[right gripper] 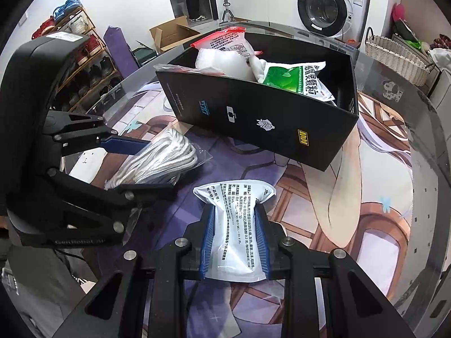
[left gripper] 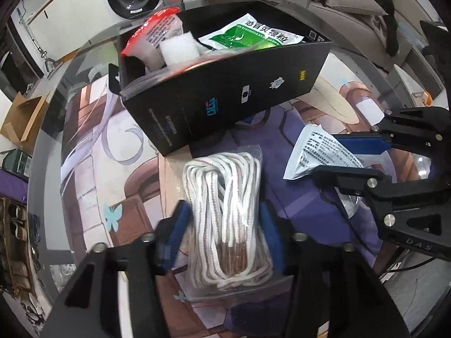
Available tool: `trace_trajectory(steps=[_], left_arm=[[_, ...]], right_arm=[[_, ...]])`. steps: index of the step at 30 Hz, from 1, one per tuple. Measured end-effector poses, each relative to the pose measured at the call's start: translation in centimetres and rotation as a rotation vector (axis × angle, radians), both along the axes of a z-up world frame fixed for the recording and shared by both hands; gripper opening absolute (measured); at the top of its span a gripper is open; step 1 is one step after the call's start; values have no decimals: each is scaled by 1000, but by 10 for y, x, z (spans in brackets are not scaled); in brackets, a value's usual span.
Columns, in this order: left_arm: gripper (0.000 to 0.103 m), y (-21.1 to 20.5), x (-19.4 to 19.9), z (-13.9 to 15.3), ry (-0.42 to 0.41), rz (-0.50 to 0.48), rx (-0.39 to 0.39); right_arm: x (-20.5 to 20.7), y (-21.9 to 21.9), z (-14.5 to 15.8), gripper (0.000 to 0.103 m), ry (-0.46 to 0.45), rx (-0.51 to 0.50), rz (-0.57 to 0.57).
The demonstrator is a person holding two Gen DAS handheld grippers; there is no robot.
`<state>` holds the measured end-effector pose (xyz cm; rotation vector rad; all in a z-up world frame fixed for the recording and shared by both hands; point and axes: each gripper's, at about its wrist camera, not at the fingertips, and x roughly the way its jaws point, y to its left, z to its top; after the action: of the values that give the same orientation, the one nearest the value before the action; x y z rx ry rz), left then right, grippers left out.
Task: Organize soft objects
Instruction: 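Lift the rope bag with the left gripper while the right lifts the white sachet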
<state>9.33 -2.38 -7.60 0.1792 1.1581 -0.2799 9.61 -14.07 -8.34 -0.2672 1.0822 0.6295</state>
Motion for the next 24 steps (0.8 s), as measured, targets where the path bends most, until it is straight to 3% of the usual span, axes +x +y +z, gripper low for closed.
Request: trace_trajectory(steps=[1, 4, 9, 15, 24], left_arm=[[36, 0, -1, 2, -9, -1, 4], [32, -2, -2, 4, -22, -11, 13], [30, -3, -6, 12, -57, -36, 14], [30, 1, -15, 40, -169, -30, -2], [31, 19, -23, 84, -417, 31, -19]], right_arm=[[0, 0, 0, 27, 0, 1, 0], [0, 0, 0, 27, 2, 4, 0], [-1, 0, 4, 27, -9, 16, 3], [-5, -3, 22, 27, -63, 56, 2], [-24, -11, 76, 27, -290, 176, -7]])
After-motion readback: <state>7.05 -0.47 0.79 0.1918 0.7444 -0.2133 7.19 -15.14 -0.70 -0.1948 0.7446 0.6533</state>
